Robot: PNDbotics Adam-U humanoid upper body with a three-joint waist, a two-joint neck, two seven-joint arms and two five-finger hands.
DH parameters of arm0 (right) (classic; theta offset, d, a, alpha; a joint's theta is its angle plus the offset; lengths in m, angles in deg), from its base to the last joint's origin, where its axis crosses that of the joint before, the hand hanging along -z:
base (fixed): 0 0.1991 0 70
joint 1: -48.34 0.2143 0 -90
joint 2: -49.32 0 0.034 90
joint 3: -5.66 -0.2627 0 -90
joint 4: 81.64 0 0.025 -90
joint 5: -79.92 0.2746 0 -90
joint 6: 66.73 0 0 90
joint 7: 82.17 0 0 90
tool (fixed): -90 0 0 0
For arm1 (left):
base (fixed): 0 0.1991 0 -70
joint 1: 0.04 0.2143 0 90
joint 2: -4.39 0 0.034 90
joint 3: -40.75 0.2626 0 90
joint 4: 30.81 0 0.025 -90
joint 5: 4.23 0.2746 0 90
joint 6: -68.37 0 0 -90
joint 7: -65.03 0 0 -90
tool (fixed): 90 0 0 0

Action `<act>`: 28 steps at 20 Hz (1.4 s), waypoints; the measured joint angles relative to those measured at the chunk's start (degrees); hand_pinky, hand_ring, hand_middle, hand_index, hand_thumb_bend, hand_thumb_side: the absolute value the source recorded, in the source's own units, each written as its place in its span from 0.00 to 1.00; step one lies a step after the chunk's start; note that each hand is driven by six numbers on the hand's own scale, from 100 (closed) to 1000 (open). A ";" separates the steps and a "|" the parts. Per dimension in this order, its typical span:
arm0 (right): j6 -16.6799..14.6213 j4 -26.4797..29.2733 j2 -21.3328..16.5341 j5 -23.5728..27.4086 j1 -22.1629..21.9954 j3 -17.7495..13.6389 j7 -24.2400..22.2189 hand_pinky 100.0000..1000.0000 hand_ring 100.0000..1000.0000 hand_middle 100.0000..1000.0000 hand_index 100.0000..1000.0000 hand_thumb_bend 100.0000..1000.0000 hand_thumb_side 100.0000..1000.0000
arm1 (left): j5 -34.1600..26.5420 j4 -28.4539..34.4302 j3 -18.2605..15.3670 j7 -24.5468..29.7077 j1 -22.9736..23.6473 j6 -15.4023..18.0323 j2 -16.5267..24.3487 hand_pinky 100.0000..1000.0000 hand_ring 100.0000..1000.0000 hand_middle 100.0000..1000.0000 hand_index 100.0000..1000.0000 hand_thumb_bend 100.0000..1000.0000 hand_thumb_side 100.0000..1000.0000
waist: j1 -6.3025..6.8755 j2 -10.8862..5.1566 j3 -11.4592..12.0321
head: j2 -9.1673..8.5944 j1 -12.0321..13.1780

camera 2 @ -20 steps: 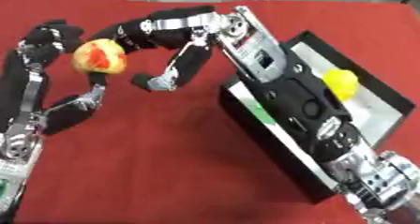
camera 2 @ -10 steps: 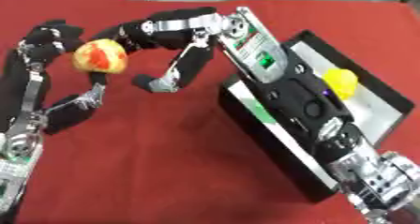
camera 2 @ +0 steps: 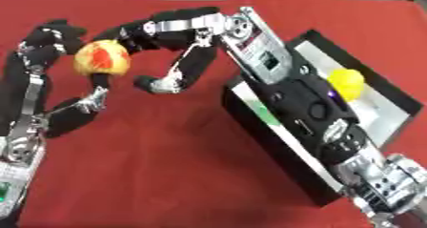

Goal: Pick up the objects with one hand, pass them to the other hand, and then place them into the box on the other side of the table.

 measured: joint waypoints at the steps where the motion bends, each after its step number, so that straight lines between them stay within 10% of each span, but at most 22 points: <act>1: 0.46 -0.09 0.06 0.13 0.04 -0.21 -0.01 1.00 1.00 1.00 1.00 0.00 0.20 | -0.10 0.00 0.01 -0.24 -0.01 0.38 -0.16 0.83 0.66 0.46 0.60 0.00 0.28 | 0.00 0.00 0.00 | 0.00 -0.05; 12: 5.77 -0.40 0.48 1.46 0.28 -0.85 3.03 1.00 1.00 0.86 0.90 0.00 0.26 | -0.23 -0.75 0.35 -0.90 -0.15 1.83 -0.94 0.84 0.66 0.46 0.61 0.00 0.28 | 0.00 0.05 0.03 | -0.03 -0.44; 21: 5.84 -0.41 0.66 2.99 0.26 -1.01 3.07 0.99 1.00 0.64 0.71 0.00 0.01 | -0.24 -0.79 0.52 -1.51 -0.15 2.36 -1.26 0.84 0.66 0.46 0.63 0.00 0.24 | 0.00 0.12 -0.02 | -0.03 -0.58; 28: 6.68 -0.40 0.67 4.47 0.24 -1.20 2.44 0.98 0.99 0.61 0.66 0.00 0.00 | -0.23 -0.91 0.72 -2.56 -0.14 2.02 -1.62 0.86 0.70 0.53 0.72 0.05 0.11 | 0.00 0.12 -0.19 | -0.03 -0.72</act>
